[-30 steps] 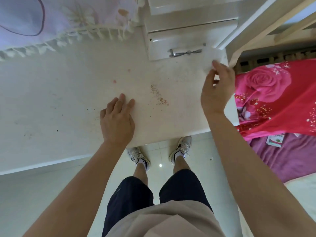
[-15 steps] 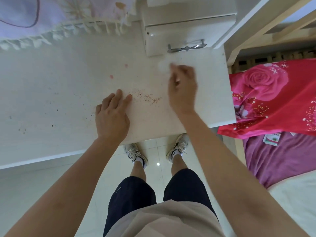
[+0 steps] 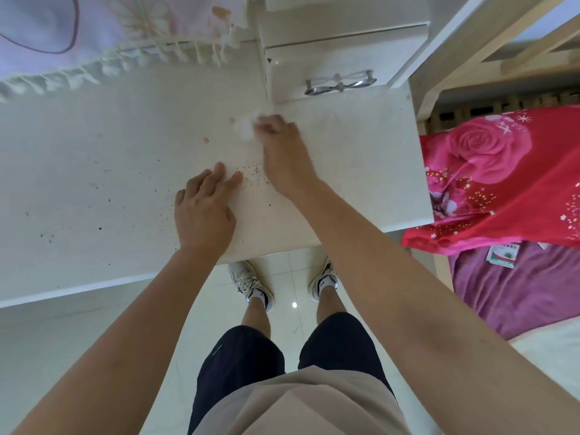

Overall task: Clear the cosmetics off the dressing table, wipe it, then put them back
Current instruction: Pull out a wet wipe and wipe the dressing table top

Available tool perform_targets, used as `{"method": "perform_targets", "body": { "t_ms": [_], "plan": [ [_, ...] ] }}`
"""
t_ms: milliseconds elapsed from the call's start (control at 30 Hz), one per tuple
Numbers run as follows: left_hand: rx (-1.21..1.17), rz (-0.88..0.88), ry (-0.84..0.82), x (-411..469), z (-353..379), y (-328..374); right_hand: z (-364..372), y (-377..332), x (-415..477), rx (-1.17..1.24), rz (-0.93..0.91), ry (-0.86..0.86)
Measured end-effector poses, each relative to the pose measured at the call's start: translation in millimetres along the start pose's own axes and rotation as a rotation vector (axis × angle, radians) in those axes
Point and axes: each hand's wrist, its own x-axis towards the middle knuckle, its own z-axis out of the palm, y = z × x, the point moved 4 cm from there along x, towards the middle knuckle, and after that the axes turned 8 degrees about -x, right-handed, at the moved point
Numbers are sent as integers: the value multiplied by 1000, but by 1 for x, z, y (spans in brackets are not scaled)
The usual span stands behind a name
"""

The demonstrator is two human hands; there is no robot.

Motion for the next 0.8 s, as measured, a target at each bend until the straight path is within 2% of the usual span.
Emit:
{"method": "perform_targets", "body": {
  "t_ms": [67,100,167,233,333,400,433,567,633,700,800],
  "plan": [
    [-61,9,31,4,-6,-3,-7,-1,-6,109,-73,20],
    [-108,-7,55,6,-10,-6,-17,8,-10,164,-15,100],
    [-173,-53,103,10,-20,-16,-36,42,-21,248,215,317],
    [-163,-78,136,11,-30,-29,-49,81,-35,243,461,447],
    [-85,-173,131,12,-42,-54,-44,109,-47,141,711,423],
    [-29,-228,109,15,-47,-71,-34,92,-46,78,800,360],
    [-11,-239,94,16,-48,-77,-27,76,-42,60,757,306],
    [-19,-239,90,17,-49,-88,14,-35,-24,-16,188,-22],
    [-36,-225,97,14,-47,-89,23,-67,-25,92,40,-42],
    [-56,-232,92,12,-45,-90,10,-65,-30,200,60,97],
    [-61,-226,71,14,-43,-91,-20,-9,-48,194,334,401]
  ]
}}
